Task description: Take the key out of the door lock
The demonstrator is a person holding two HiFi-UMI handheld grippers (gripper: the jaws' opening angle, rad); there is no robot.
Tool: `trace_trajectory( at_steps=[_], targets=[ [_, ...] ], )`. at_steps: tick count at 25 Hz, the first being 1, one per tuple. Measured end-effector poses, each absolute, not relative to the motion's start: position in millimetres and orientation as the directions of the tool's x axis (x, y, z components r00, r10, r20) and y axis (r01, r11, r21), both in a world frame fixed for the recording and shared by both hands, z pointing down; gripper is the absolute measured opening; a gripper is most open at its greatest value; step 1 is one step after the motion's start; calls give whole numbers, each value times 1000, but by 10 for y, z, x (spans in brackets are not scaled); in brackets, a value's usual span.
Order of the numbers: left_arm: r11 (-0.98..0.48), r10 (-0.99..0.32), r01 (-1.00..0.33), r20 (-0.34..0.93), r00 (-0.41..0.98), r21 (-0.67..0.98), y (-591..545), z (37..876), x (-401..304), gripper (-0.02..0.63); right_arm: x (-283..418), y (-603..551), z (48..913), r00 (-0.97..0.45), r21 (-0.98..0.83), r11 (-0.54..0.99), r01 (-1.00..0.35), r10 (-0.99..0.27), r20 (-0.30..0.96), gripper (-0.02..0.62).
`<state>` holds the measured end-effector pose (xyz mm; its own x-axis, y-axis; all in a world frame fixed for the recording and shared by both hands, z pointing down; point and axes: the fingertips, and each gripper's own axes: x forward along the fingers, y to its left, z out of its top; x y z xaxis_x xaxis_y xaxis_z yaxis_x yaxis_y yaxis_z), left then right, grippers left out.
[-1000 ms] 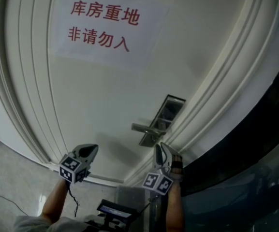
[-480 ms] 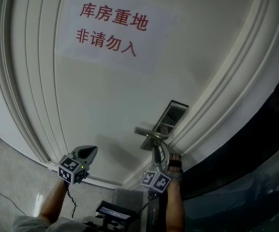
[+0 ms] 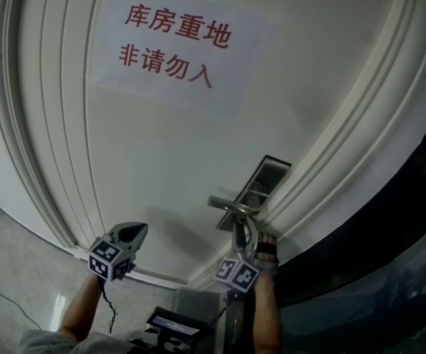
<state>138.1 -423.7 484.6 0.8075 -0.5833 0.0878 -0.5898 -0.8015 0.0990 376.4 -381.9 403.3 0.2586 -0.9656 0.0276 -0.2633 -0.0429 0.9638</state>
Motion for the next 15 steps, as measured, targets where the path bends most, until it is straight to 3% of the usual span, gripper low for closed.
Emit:
trace_trajectory(
  at_steps=[5,15],
  targets=[
    [-802,-582,-589,89,808,102,-4244,4856,1391,8,3781,-3808,4046,268,967,-37,-252,-963,33,153],
    [-799,-586,-593,91,805,102,-4247,4869,1379,8,3783,-3813,4007,279,972,-72,-222,-960,-7,52]
  ],
)
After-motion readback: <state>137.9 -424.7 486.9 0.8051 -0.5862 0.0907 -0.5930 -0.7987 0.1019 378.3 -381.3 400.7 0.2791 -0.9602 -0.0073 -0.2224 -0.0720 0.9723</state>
